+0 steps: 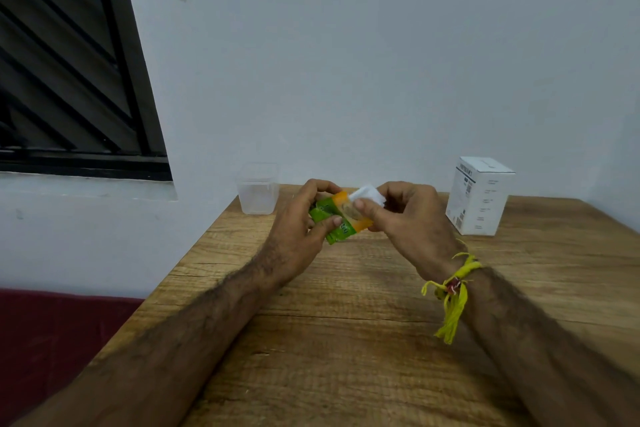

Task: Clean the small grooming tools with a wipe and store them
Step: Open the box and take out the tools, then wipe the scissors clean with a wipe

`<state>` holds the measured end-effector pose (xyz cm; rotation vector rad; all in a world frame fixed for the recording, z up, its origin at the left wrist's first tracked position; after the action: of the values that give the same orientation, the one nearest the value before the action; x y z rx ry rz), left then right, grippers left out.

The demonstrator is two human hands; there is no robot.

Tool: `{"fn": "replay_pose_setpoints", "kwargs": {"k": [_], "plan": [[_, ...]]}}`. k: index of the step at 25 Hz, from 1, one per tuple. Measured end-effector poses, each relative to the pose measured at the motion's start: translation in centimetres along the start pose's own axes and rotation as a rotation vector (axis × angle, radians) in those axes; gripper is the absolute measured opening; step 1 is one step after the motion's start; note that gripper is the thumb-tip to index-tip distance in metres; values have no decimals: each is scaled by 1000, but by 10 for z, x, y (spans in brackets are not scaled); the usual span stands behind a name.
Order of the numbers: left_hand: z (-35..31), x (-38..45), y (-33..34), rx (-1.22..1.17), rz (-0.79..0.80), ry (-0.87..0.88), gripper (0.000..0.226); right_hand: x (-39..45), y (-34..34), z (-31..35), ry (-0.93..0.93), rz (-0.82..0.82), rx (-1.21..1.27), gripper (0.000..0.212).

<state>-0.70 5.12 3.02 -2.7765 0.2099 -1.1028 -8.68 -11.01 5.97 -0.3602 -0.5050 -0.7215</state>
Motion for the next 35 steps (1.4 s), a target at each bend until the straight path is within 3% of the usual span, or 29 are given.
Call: {"fn": "replay_pose_setpoints", "kwargs": {"k": [5, 9, 14, 19, 22, 25, 27, 30, 33, 35], "plan": [[-1, 5, -5, -103, -40, -247, 31, 12, -1, -6, 457, -149, 434, 10], [0, 10, -16, -188, -59, -513, 34, 10, -6, -13, 549, -160, 487, 17], [12, 26, -43, 95, 7, -621, 34, 11, -5, -15, 545, -190, 413, 26], [37, 32, -62, 586, 133, -467, 46, 10, -4, -17, 508, -240, 308, 20], [41, 29, -58, 781, 30, -226, 60, 8, -5, -21, 519, -242, 262, 7], [26, 21, -49, 680, -135, 6, 48, 5, -3, -24, 512, -225, 247, 12], [13, 13, -40, 635, -119, 131, 35, 8, -5, -23, 480, -250, 231, 15], [-1, -1, -23, 641, -36, 294, 26, 26, -28, -21, 342, -449, 179, 20], [-2, -9, -11, 542, -4, 207, 21, 42, -55, -24, 249, -621, 120, 16], [1, -10, -6, 478, -6, 81, 17, 45, -61, -30, 280, -640, 132, 9]]}}
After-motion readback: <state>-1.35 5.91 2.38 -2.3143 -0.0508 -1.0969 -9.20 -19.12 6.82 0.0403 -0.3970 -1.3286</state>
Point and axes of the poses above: each hand's wrist, its own x-axis towards the middle knuckle, its own y-axis out of the palm, z = x × y, the point moved 1 cm from there along x, towards the middle knuckle, and after that the axes turned 15 degrees about -z, right-handed, at the moved point
